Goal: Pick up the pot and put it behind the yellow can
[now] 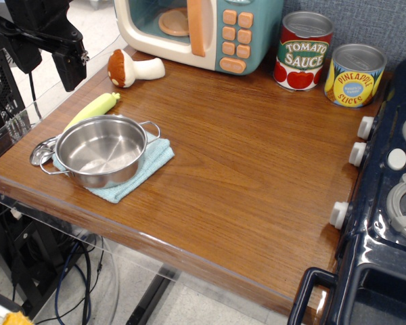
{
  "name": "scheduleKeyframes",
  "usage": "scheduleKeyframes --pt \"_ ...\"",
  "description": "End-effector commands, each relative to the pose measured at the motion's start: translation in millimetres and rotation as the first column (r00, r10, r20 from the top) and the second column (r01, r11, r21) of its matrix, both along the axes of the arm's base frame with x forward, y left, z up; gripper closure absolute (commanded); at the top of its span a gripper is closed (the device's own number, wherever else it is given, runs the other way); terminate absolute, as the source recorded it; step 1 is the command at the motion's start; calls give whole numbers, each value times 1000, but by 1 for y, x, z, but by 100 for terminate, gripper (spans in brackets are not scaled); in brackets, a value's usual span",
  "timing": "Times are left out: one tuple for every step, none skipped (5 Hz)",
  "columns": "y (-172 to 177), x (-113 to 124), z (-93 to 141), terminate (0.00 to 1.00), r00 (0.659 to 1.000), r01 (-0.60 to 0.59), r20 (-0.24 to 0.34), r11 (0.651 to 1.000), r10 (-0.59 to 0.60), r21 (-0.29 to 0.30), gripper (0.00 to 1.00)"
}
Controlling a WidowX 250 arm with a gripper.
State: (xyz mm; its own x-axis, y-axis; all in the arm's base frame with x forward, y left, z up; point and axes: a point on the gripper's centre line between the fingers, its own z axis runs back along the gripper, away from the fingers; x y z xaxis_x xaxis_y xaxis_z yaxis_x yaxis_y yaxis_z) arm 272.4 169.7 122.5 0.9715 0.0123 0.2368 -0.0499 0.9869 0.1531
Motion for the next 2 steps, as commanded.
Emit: scheduleKeyframes --pt "0 0 0 0 1000 0 0 1000 0 0 0" --pt "21 -6 -9 0 998 60 -8 996 -61 -68 0"
